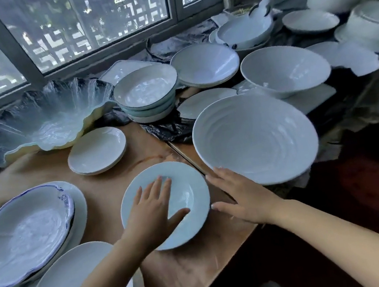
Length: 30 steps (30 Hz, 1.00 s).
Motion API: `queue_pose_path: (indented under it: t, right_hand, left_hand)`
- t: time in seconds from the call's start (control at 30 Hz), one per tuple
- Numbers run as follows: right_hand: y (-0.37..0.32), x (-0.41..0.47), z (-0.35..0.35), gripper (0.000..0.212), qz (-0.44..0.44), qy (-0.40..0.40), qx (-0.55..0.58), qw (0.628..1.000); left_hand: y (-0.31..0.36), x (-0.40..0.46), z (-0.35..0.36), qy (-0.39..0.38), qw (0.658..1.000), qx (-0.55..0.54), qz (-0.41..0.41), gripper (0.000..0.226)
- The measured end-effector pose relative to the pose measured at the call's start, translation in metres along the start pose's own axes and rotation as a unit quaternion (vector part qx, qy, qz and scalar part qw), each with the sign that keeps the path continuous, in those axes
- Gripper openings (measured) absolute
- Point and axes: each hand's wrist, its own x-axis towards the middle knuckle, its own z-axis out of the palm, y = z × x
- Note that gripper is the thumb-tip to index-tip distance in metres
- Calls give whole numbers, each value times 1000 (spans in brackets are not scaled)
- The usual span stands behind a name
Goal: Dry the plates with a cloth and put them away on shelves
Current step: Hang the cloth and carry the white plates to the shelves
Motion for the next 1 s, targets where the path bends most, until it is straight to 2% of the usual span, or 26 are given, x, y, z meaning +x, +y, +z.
queue_pose_path:
  t: [0.17,0.27,0.43,0.63,0.8,1.0]
  right_hand:
    - [13,-71,-46,73,73,68,15,995]
    - [28,-134,-70,77,109,112,27,987]
    - [54,-268,-96,80,179,197,10,964]
    - [69,-456,-112,78,292,281,-15,914]
    - [69,-602,-116,77,401,310,-33,862]
    - [62,-733,-118,76,513,359,-56,778]
  left_hand:
    - [58,25,-42,52,989,18,139,95]
    - [114,32,-65,75,973,21,219,89]
    - [238,20,-89,109,921,-8,374,79]
    - [417,-20,-99,106,859,-61,496,86]
    - [556,-63,-91,103,795,-62,594,88]
    - [697,-120,-96,108,668,-50,734,75]
